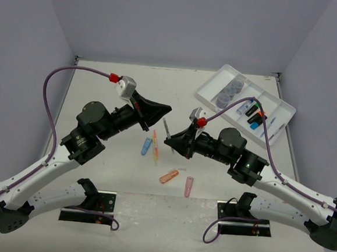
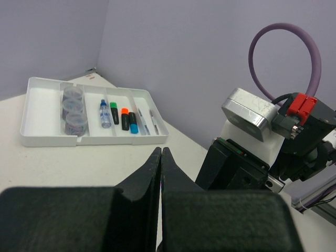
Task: Sort the stationery into containers
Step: Close the pen cap on the pen, then place the pen in the storage box, then pick up the pen from the center of the board.
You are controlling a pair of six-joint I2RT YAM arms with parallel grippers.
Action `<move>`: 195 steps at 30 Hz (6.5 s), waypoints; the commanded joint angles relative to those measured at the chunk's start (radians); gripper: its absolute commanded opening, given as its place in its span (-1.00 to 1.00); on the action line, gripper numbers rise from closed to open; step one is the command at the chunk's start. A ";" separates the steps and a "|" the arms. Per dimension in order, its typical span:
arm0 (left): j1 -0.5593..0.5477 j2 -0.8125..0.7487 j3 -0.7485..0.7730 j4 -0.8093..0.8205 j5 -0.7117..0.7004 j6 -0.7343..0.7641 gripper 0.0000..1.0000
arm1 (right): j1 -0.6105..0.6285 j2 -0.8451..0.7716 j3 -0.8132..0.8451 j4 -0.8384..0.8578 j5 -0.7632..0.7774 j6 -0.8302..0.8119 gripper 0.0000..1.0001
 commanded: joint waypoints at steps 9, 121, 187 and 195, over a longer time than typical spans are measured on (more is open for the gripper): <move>0.001 0.005 0.015 0.046 0.040 0.003 -1.00 | 0.004 -0.008 0.040 0.014 0.009 -0.004 -1.00; 0.002 -0.243 -0.033 -0.722 -0.574 0.002 1.00 | -1.048 0.424 0.230 -0.475 0.449 0.272 -1.00; 0.115 -0.245 -0.207 -0.752 -0.837 -0.042 1.00 | -0.145 0.819 0.497 -0.507 0.353 0.346 -0.15; 0.115 -0.223 -0.208 -0.753 -0.830 -0.041 1.00 | -0.042 1.037 0.690 -0.617 0.475 0.416 -0.28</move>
